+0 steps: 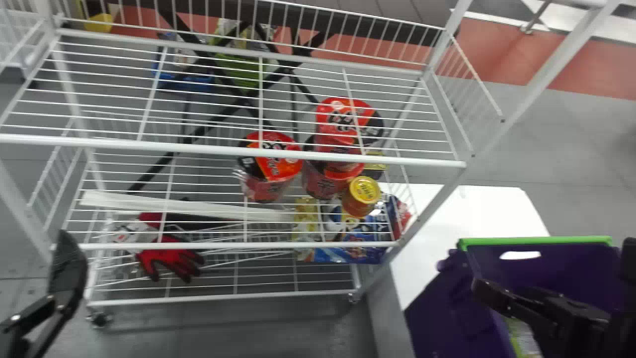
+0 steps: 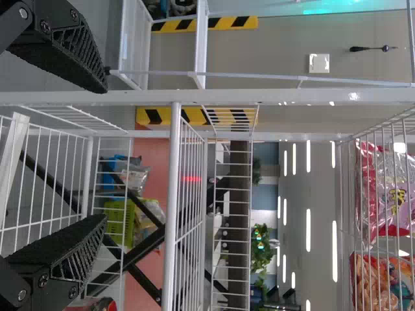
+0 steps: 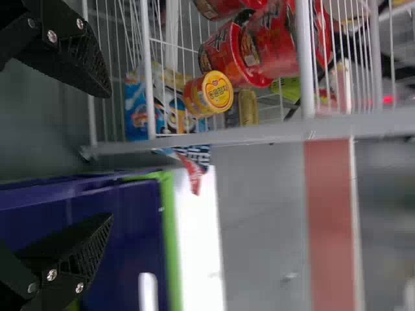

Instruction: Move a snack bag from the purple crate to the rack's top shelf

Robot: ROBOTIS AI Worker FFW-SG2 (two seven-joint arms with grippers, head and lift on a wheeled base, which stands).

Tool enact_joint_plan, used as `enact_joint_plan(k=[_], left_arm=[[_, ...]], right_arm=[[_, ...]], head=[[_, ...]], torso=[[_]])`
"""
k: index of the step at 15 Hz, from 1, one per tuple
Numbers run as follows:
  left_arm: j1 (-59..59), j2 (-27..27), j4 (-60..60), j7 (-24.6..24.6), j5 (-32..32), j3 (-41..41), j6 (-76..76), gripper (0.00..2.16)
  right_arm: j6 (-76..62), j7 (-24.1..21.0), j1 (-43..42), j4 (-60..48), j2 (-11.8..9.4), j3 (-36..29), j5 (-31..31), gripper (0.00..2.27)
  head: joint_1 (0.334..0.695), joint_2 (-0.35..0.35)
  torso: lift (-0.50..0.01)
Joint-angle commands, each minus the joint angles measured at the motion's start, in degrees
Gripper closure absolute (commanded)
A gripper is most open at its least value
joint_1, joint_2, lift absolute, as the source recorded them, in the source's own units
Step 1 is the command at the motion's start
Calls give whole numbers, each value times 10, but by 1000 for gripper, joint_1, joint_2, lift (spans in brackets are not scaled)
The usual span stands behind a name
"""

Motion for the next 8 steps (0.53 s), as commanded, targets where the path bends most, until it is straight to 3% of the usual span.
enact_joint_plan(k=[1, 3, 8], left_arm=[[-3, 0, 7, 0, 1, 0, 0, 134], [-6, 0, 12, 0, 1, 0, 0, 134], [-6, 0, 22, 1, 2, 2, 0, 134]], right_arm=[[32, 21, -23, 42, -27, -73, 2, 184], [30, 45, -30, 77, -57, -107, 16, 184], [-63, 140, -44, 202, -132, -94, 142, 286]], head=[[695, -350], [695, -350], [695, -350]], torso=[[-454], [-454], [-454]])
